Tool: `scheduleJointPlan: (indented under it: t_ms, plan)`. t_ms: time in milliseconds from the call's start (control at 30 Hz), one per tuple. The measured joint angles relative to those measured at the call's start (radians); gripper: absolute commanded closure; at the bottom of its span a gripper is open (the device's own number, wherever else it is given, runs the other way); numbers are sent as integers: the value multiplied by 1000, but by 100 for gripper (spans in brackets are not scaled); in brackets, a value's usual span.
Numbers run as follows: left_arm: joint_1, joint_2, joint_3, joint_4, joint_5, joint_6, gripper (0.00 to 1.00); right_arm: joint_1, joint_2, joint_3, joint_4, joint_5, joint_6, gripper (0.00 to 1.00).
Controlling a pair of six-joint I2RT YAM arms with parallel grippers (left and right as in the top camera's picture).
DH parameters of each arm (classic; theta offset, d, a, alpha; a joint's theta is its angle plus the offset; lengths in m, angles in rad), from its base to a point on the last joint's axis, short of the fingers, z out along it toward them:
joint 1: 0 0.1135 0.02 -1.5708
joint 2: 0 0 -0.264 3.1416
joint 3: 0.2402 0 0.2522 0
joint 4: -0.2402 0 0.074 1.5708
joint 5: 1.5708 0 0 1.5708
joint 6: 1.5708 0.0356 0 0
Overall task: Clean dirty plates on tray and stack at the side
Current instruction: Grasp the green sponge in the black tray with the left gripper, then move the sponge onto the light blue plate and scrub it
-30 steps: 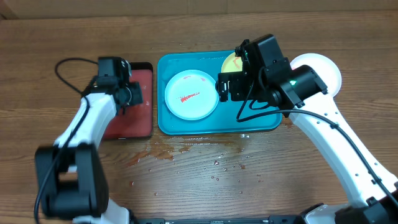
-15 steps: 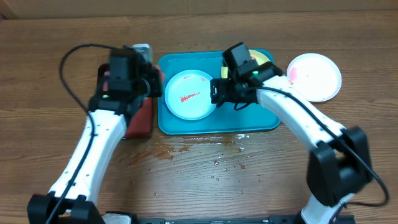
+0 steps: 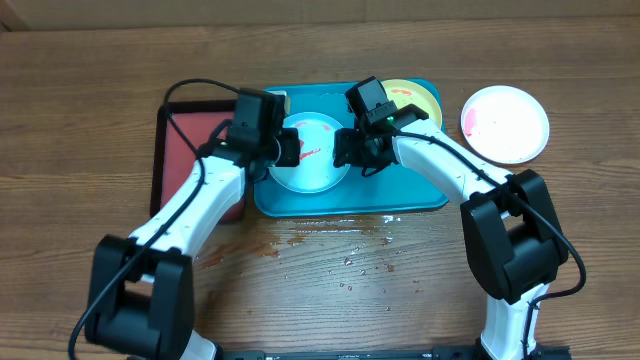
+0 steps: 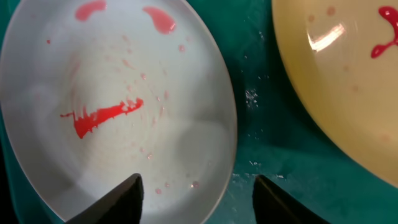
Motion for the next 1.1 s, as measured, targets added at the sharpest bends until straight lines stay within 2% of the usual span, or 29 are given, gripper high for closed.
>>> scheduleJointPlan:
  t_ms: [300,400,500,800,1100]
  plan:
    - [-53,95,0,45,3,-23,96,0,60,0,40,0,31,67]
    - [-57,125,0,61,3,-35,96,0,61,0,52,0,35,78]
    - [-57,148,0,80,3,-54,96,0,61,0,62,-1,44,96]
    - [-57,169,0,181,2,-83,96,0,61,0,72,0,56,96]
    - [-57,196,0,187,-24,-105,96,0,61,0,78,4,112,96]
